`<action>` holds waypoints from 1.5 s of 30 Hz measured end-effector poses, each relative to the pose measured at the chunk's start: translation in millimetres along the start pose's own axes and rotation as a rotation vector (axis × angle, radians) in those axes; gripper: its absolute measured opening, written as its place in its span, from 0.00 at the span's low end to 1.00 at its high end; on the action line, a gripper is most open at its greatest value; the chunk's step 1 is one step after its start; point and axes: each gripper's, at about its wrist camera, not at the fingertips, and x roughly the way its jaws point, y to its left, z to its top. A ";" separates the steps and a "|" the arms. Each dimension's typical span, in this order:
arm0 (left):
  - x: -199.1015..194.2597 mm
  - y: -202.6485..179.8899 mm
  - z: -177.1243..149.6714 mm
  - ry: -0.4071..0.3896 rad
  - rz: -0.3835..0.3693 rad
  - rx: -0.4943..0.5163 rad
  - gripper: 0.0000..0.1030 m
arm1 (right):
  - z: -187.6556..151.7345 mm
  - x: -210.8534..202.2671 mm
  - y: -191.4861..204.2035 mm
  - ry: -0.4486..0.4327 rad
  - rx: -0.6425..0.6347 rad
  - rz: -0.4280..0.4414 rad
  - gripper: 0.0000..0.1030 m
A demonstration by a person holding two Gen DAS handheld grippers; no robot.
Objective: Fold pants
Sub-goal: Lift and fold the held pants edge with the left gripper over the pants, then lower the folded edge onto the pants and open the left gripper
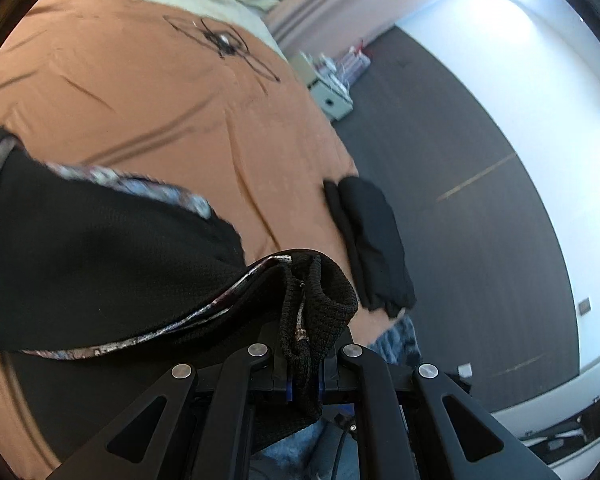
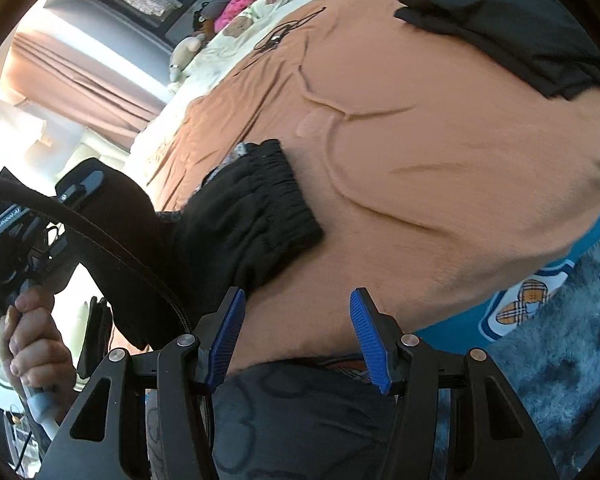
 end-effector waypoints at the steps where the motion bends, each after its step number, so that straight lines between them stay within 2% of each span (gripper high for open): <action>1: 5.4 -1.4 -3.6 0.013 -0.001 0.004 0.07 | 0.8 -0.3 -1.8 0.001 0.000 0.000 0.52; 6: 37.0 -9.3 -20.4 0.092 0.002 0.020 0.07 | 1.6 -5.9 -10.0 0.002 0.006 -0.008 0.52; 10: 54.6 -9.7 -30.2 0.135 0.040 0.032 0.08 | 4.7 -3.4 -19.0 0.008 0.015 -0.015 0.52; 11: 58.3 -9.0 -33.3 0.148 0.055 0.031 0.11 | 5.1 -4.4 -20.4 0.009 0.015 -0.015 0.52; 13: 61.6 -6.2 -35.3 0.180 0.047 0.013 0.27 | 7.1 -5.3 -22.3 0.011 0.016 -0.016 0.52; 14: 62.1 -6.7 -36.7 0.187 0.026 0.002 0.42 | 8.9 -5.5 -23.3 0.011 0.014 -0.014 0.52; 15: 59.8 -7.0 -37.0 0.182 0.022 0.003 0.51 | 10.0 -6.7 -23.7 0.009 0.013 -0.013 0.52; 18: 47.4 -9.4 -35.5 0.144 0.055 0.024 0.60 | 14.5 -12.6 -23.1 -0.003 0.004 -0.007 0.52; 20: 37.7 -6.9 -33.6 0.131 0.053 0.024 0.61 | 18.2 -18.1 -21.0 -0.018 -0.005 -0.003 0.52; 24: 13.0 5.7 -27.4 0.091 0.111 0.036 0.62 | 24.2 -19.8 -11.2 -0.031 -0.047 -0.002 0.52; 31: -34.8 38.2 -24.9 0.013 0.175 0.018 0.62 | 27.0 -3.0 23.4 -0.005 -0.163 -0.003 0.52; 32: -42.8 44.4 -25.2 0.002 0.188 0.015 0.62 | 28.3 0.1 27.5 0.001 -0.176 -0.005 0.53; 34: -55.7 52.9 -27.9 -0.014 0.217 0.017 0.63 | 28.4 7.1 41.9 0.012 -0.220 -0.024 0.64; 36: -69.6 63.2 -30.6 -0.036 0.261 0.019 0.73 | 28.8 12.8 57.8 0.011 -0.272 -0.046 0.71; 39: -89.1 76.1 -35.8 -0.070 0.291 0.012 0.79 | 29.1 22.4 81.0 0.023 -0.342 -0.061 0.72; 45: -113.2 103.8 -45.8 -0.098 0.331 -0.010 0.80 | 24.5 49.4 124.8 0.045 -0.487 -0.110 0.73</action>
